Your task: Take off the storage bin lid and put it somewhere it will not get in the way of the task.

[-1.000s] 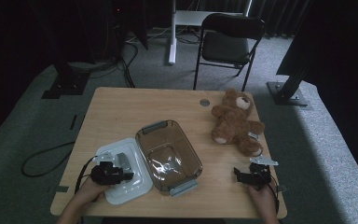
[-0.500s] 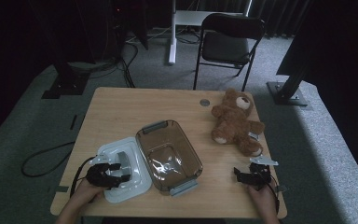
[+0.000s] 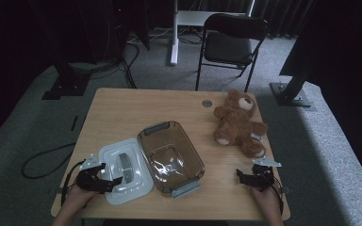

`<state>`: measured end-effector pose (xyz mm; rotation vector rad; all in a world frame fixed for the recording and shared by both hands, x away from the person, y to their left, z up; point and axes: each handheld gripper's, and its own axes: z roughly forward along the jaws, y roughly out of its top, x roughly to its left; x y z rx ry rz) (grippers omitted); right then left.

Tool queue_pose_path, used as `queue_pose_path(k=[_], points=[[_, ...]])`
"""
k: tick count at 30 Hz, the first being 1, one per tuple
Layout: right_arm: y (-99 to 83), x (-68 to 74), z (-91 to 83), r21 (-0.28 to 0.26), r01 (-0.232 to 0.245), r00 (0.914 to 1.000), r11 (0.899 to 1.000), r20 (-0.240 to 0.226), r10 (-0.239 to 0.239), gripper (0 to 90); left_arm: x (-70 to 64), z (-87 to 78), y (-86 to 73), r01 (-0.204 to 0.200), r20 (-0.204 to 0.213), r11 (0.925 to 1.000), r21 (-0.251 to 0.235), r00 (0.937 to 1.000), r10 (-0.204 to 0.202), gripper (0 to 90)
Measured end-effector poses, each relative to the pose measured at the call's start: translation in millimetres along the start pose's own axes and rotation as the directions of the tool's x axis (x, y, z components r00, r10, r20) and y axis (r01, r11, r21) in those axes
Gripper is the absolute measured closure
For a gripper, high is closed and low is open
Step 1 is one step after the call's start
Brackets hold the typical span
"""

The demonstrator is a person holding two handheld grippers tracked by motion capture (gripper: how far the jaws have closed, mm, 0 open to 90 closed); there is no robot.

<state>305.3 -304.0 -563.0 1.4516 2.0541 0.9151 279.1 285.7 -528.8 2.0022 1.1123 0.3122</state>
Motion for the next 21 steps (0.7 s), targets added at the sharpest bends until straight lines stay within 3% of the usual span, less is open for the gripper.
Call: queue_pose_path(k=[1, 2, 3, 5, 9, 10, 11, 13, 15, 16, 17, 18, 19, 20, 21], points=[[0.1, -0.1, 0.0, 0.001, 0.001, 1.0, 1.0, 0.0, -0.001, 12.3, 0.0, 0.0, 0.0, 0.0, 0.0, 1.0, 0.0, 1.0, 0.0, 0.5], [0.5, 0.0, 0.0, 0.004, 0.002, 1.0, 1.0, 0.001, -0.002, 12.3, 1.9, -4.1, -2.4, 0.01, -0.037, 0.9999, -0.01, 0.9993, -0.011, 0.5], [0.7, 0.2, -0.1, 0.007, 0.0, 1.0, 1.0, 0.003, 0.0, 12.3, 1.9, -4.1, -2.4, 0.01, -0.037, 0.9999, -0.01, 0.9993, -0.011, 0.5], [0.6, 0.5, -0.9, 0.011, -0.001, 1.0, 1.0, 0.004, 0.001, 12.2, 5.1, -10.4, -7.0, 0.021, -0.076, 0.9995, -0.022, 0.9968, -0.022, 0.5], [0.2, 0.1, -2.5, 0.017, -0.011, 0.9997, 1.0, 0.023, 0.011, 11.5, 7.5, -14.5, -12.2, 0.039, -0.102, 0.9989, -0.028, 0.994, -0.041, 0.5], [-0.2, 0.2, -4.3, 0.012, -0.009, 0.9993, 1.0, 0.035, 0.008, 11.2, 9.2, -16.3, -16.4, 0.043, -0.143, 0.9988, -0.025, 0.9887, -0.046, 0.5], [-0.2, 0.2, -4.3, 0.012, -0.009, 0.9993, 1.0, 0.035, 0.008, 11.2, 9.2, -16.3, -16.4, 0.043, -0.143, 0.9988, -0.025, 0.9887, -0.046, 0.5], [2.4, -2.3, -6.4, -0.005, -0.033, 0.9994, 0.999, 0.008, 0.033, 11.2, 14.3, -20.9, -22.3, 0.069, -0.177, 0.9973, -0.023, 0.9816, -0.072, 0.5], [4.3, -3.5, -7.4, -0.014, -0.045, 0.999, 0.999, -0.002, 0.045, 11.2, 15.5, -21.9, -23.5, 0.077, -0.181, 0.9968, -0.022, 0.9802, -0.08, 0.5], [7.7, -4.8, -9.2, -0.029, -0.067, 0.9976, 0.997, -0.016, 0.067, 11.2, 18.3, -24.0, -26.8, 0.086, -0.205, 0.996, -0.024, 0.9747, -0.089, 0.6], [7.7, -4.8, -9.2, -0.029, -0.067, 0.9976, 0.997, -0.016, 0.067, 11.2, 18.3, -24.0, -26.8, 0.086, -0.205, 0.996, -0.024, 0.9747, -0.089, 0.5], [12.7, -4.9, -10.9, -0.035, -0.073, 0.9973, 0.997, -0.009, 0.072, 11.2, 20.6, -25.2, -30.3, 0.087, -0.23, 0.9961, -0.012, 0.9692, -0.087, 0.5], [12.7, -4.9, -10.9, -0.035, -0.073, 0.9973, 0.997, -0.009, 0.072, 11.2, 20.6, -25.2, -30.3, 0.087, -0.23, 0.9961, -0.012, 0.9692, -0.087, 0.5], [18.2, -5.4, -12.6, -0.047, -0.085, 0.9964, 0.995, -0.005, 0.085, 11.2, 21.8, -25.1, -32.6, 0.088, -0.258, 0.9961, 0.002, 0.9625, -0.085, 0.5], [18.2, -5.4, -12.6, -0.047, -0.085, 0.9964, 0.995, -0.005, 0.085, 11.2, 21.8, -25.1, -32.6, 0.088, -0.258, 0.9961, 0.002, 0.9625, -0.085, 0.5]])
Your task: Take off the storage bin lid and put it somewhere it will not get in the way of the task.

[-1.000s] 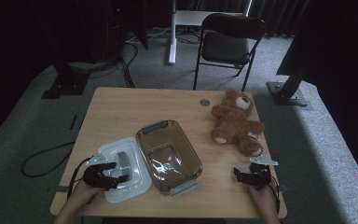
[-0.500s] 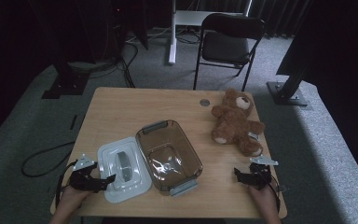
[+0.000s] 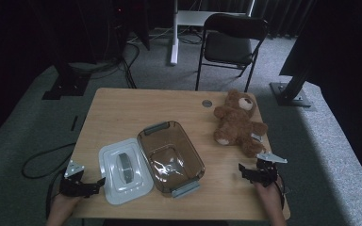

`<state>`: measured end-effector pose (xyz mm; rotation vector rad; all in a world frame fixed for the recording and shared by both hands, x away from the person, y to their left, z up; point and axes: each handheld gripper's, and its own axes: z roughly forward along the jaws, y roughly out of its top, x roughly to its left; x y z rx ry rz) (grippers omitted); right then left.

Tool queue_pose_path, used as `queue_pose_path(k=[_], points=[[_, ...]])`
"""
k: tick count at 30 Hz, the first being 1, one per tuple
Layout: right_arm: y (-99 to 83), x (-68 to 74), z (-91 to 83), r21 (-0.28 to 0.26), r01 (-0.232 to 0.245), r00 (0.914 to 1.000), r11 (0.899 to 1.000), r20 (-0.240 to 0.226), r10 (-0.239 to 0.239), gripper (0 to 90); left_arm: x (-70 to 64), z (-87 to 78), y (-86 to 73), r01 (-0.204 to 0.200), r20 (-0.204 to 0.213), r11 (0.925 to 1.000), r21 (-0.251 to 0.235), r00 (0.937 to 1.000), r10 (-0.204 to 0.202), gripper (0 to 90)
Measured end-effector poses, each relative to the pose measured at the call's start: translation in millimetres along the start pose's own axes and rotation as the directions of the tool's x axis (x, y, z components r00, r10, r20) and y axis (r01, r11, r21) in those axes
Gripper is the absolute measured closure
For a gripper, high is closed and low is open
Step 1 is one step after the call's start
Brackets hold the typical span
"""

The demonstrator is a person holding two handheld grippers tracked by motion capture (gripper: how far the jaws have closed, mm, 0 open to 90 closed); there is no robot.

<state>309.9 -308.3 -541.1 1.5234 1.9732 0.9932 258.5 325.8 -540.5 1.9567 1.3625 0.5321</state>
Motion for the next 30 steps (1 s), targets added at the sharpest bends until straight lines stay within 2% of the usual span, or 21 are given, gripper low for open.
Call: queue_pose_path(k=[1, 2, 6, 7, 10, 11, 13, 17, 18, 19, 20, 21, 27, 30], points=[[5.2, -0.6, -1.1, -0.012, -0.017, 0.9998, 1.0, -0.01, 0.017, 11.2, 1.8, 0.5, -2.2, 0.003, -0.019, 1.0, 0.002, 0.9998, -0.003, 0.5], [7.9, -0.6, -1.1, -0.017, -0.024, 0.9997, 1.0, -0.003, 0.024, 11.2, 2.6, -0.1, -3.2, 0.012, -0.02, 0.9999, -0.006, 0.9997, -0.012, 0.5], [20.3, -0.3, 0.2, -0.022, -0.018, 0.9998, 1.0, 0.007, 0.018, 11.2, 3.4, -0.2, -4.3, 0.012, -0.039, 0.9999, -0.002, 0.9992, -0.012, 0.6], [29.4, -1.7, 2.1, -0.026, -0.028, 0.9996, 0.999, 0.001, 0.028, 11.2, 4.3, 0.5, -5.2, 0.02, -0.06, 0.9998, 0.007, 0.998, -0.019, 0.5], [38.7, -2.8, 3.8, -0.04, -0.032, 0.9994, 0.999, 0.011, 0.033, 11.2, 6.0, 0.7, -6.1, 0.035, -0.065, 0.9993, 0.012, 0.9973, -0.034, 0.6], [42.4, -3.5, 4.8, -0.043, -0.033, 0.9994, 0.999, 0.011, 0.034, 11.2, 6.7, 1.3, -6.9, 0.037, -0.077, 0.9991, 0.021, 0.9964, -0.035, 0.6], [58.3, -6.9, 8.5, -0.064, -0.047, 0.9985, 0.997, 0.025, 0.049, 11.2, 7.4, 2.6, -7.8, 0.04, -0.092, 0.9986, 0.036, 0.9951, -0.037, 0.6], [77.1, -11.5, 14.3, -0.081, -0.077, 0.9965, 0.994, 0.024, 0.08, 11.2, 6.4, 6.0, -8.4, 0.039, -0.101, 0.9976, 0.057, 0.9943, -0.033, 0.6], [77.1, -11.5, 14.3, -0.081, -0.077, 0.9965, 0.994, 0.024, 0.08, 11.2, 6.4, 6.0, -8.4, 0.039, -0.101, 0.9976, 0.057, 0.9943, -0.033, 0.6], [87.1, -13.6, 16.6, -0.093, -0.092, 0.9954, 0.991, 0.018, 0.094, 11.2, 5.6, 7.9, -8.8, 0.037, -0.105, 0.9973, 0.063, 0.994, -0.03, 0.6], [87.1, -13.6, 16.6, -0.093, -0.092, 0.9954, 0.991, 0.018, 0.094, 11.2, 5.6, 7.9, -8.8, 0.037, -0.105, 0.9973, 0.063, 0.994, -0.03, 0.6], [94.8, -15.1, 18.1, -0.101, -0.106, 0.9942, 0.989, 0.007, 0.107, 11.2, 5.7, 9.7, -9.1, 0.035, -0.107, 0.9967, 0.073, 0.9939, -0.027, 0.6], [117.8, -14.6, 26.6, -0.099, -0.1, 0.9946, 0.99, 0.018, 0.102, 11.2, 4.6, 11.2, -9.6, 0.025, -0.123, 0.9973, 0.069, 0.9923, -0.017, 0.6], [122.9, -13.6, 30.5, -0.092, -0.097, 0.9948, 0.991, 0.022, 0.099, 11.2, 4.5, 11.2, -9.6, 0.026, -0.125, 0.9973, 0.068, 0.992, -0.018, 0.6]])
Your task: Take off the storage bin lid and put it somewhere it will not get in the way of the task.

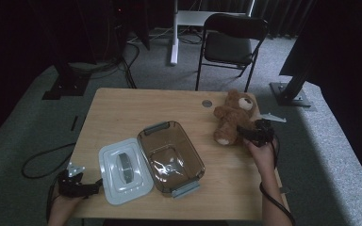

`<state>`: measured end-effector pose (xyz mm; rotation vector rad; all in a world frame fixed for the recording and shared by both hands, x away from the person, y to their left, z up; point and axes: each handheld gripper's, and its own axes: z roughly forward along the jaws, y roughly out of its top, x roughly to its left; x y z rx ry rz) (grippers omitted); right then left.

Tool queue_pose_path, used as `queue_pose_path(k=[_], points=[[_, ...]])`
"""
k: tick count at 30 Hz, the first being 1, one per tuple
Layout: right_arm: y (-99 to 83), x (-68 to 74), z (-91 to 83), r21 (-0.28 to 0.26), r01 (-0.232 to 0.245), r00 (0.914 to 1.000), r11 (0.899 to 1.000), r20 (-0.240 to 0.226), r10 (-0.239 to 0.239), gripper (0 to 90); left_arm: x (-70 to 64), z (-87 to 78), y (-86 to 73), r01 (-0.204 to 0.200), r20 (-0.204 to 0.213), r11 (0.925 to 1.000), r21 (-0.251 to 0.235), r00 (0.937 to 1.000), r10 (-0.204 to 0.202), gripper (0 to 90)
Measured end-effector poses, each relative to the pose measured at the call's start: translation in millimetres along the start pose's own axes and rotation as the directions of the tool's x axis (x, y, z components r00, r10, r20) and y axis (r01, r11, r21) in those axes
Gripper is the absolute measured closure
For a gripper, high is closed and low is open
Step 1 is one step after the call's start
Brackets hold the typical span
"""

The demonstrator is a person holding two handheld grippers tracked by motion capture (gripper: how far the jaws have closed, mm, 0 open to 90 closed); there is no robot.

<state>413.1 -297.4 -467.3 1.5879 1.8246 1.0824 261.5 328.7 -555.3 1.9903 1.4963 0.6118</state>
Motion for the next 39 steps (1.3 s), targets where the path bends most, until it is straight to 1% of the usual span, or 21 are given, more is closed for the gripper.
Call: queue_pose_path(k=[1, 2, 4, 7, 8, 9, 12, 13, 20, 26, 27, 31, 34, 39], points=[[3.5, 0.8, 4.3, 0.006, -0.007, 1.0, 1.0, -0.001, 0.007, 11.2, 0.1, 0.1, 0.3, 0.001, -0.002, 1.0, 0.001, 1.0, -0.001, 0.6], [3.5, 0.8, 4.3, 0.006, -0.007, 1.0, 1.0, -0.001, 0.007, 11.2, 0.1, 0.1, 0.3, 0.001, -0.002, 1.0, 0.001, 1.0, -0.001, 0.6], [6.9, 0.7, 10.0, 0.014, -0.016, 0.9999, 1.0, -0.002, 0.016, 11.2, 0.9, 0.2, 0.5, -0.004, -0.001, 1.0, 0.004, 1.0, 0.004, 0.6], [9.9, -1.5, 16.8, 0.023, -0.042, 0.9991, 0.999, -0.006, 0.042, 11.1, 1.1, 1.0, 0.9, -0.002, 0.0, 1.0, -0.002, 1.0, 0.002, 0.6], [9.9, -1.5, 16.8, 0.023, -0.042, 0.9991, 0.999, -0.006, 0.042, 11.1, 1.1, 1.0, 0.9, -0.002, 0.0, 1.0, -0.002, 1.0, 0.002, 0.6], [11.4, -3.0, 21.6, 0.034, -0.057, 0.9983, 0.998, -0.006, 0.058, 11.2, 1.1, 2.0, 1.3, -0.003, 0.003, 1.0, -0.007, 1.0, 0.003, 0.6], [12.3, -3.9, 25.6, 0.044, -0.064, 0.9979, 0.997, -0.008, 0.064, 11.2, 0.8, 2.5, 1.7, -0.004, 0.002, 0.9999, -0.009, 1.0, 0.004, 0.6], [13.0, -4.7, 29.3, 0.052, -0.08, 0.9967, 0.995, -0.012, 0.081, 11.2, 0.4, 3.2, 2.1, -0.005, 0.003, 0.9999, -0.012, 1.0, 0.005, 0.6], [15.3, -4.4, 39.5, 0.074, -0.111, 0.9931, 0.991, -0.029, 0.114, 11.2, -0.9, 5.1, 3.0, -0.006, 0.005, 0.9997, -0.023, 1.0, 0.006, 0.6], [15.0, -2.3, 47.4, 0.097, -0.111, 0.9927, 0.989, -0.038, 0.115, 10.8, -1.7, 5.9, 3.3, -0.008, 0.006, 0.9996, -0.027, 1.0, 0.008, 0.6], [14.4, -0.7, 50.3, 0.11, -0.111, 0.9923, 0.988, -0.044, 0.116, 10.8, -1.8, 5.9, 3.4, -0.008, 0.006, 0.9996, -0.027, 1.0, 0.008, 0.6], [13.3, 1.6, 52.7, 0.118, -0.104, 0.9928, 0.988, -0.046, 0.11, 10.8, -1.8, 5.9, 3.4, -0.008, 0.006, 0.9996, -0.027, 1.0, 0.008, 0.6], [12.5, 2.9, 54.1, 0.122, -0.102, 0.9932, 0.987, -0.045, 0.108, 10.8, -1.8, 5.9, 3.3, -0.008, 0.006, 0.9996, -0.027, 0.9999, 0.008, 0.5], [11.4, 3.8, 56.9, 0.146, -0.113, 0.992, 0.983, -0.038, 0.12, 10.8, -1.9, 5.9, 3.2, -0.008, 0.005, 0.9996, -0.027, 1.0, 0.008, 0.6]])
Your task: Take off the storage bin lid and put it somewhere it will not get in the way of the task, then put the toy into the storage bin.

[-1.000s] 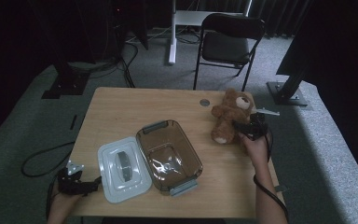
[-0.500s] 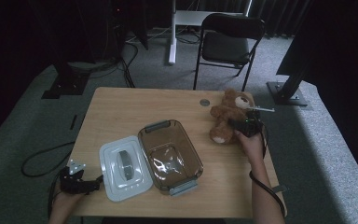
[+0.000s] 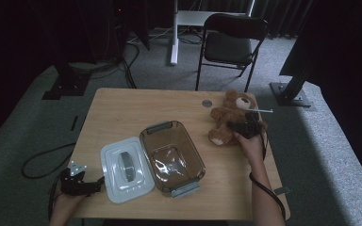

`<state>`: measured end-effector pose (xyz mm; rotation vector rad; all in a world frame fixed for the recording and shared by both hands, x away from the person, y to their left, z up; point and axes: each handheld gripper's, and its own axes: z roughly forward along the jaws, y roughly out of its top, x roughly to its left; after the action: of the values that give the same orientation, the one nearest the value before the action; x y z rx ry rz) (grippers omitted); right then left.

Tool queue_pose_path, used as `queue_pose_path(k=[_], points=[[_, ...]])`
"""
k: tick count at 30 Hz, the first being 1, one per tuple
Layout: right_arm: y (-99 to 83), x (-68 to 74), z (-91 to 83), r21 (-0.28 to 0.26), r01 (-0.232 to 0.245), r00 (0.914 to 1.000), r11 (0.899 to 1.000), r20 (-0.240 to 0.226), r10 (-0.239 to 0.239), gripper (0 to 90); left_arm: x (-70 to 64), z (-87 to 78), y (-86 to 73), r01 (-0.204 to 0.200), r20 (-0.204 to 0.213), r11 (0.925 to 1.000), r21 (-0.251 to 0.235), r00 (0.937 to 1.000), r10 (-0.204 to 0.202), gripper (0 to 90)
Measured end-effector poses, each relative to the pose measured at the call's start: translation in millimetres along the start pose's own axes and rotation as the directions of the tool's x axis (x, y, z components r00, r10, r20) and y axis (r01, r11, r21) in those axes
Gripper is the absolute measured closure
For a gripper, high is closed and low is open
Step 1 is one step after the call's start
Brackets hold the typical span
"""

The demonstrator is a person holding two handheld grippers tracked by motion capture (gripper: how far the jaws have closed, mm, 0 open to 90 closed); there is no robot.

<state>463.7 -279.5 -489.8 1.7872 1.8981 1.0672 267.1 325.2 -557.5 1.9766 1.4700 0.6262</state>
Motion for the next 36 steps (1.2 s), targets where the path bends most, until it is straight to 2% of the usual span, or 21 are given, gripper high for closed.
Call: queue_pose_path(k=[6, 11, 18, 20, 23, 26, 28, 36], points=[[-2.3, -0.2, 1.9, 0.001, -0.007, 1.0, 1.0, -0.005, 0.007, 10.7, -0.3, -0.3, -0.3, 0.001, -0.001, 1.0, 0.001, 1.0, -0.001, 0.6], [-2.2, 5.9, 6.0, 0.024, 0.035, 0.9992, 0.999, 0.017, -0.036, 10.8, -0.3, -0.3, -0.3, 0.001, -0.001, 1.0, 0.001, 1.0, -0.001, 0.6], [-6.1, 9.2, 14.7, 0.044, 0.065, 0.9973, 0.997, 0.03, -0.066, 13.2, -0.3, -0.2, -0.2, 0.001, -0.001, 1.0, 0.0, 1.0, -0.001, 0.6], [-5.9, 10.3, 15.0, 0.047, 0.078, 0.996, 0.996, 0.039, -0.08, 18.7, -0.3, -0.3, -0.2, 0.001, -0.001, 1.0, 0.0, 1.0, -0.001, 0.6], [-6.8, 13.3, 14.3, 0.04, 0.116, 0.9909, 0.992, 0.064, -0.118, 33.1, -0.3, -0.2, -0.2, 0.001, -0.001, 1.0, 0.001, 1.0, -0.001, 0.6], [-7.8, 14.8, 10.0, 0.016, 0.128, 0.9878, 0.992, 0.087, -0.129, 50.8, -0.3, -0.3, -0.2, 0.001, -0.001, 1.0, 0.0, 1.0, -0.001, 0.6], [-8.9, 14.5, 6.3, -0.005, 0.127, 0.9869, 0.992, 0.101, -0.126, 58.8, -0.3, -0.3, -0.3, 0.001, -0.001, 1.0, 0.001, 1.0, -0.001, 0.5], [-9.2, 10.2, -7.9, -0.059, 0.093, 0.9925, 0.994, 0.085, -0.088, 68.1, -0.3, -0.2, -0.2, 0.001, -0.001, 1.0, 0.001, 1.0, -0.001, 0.6]])
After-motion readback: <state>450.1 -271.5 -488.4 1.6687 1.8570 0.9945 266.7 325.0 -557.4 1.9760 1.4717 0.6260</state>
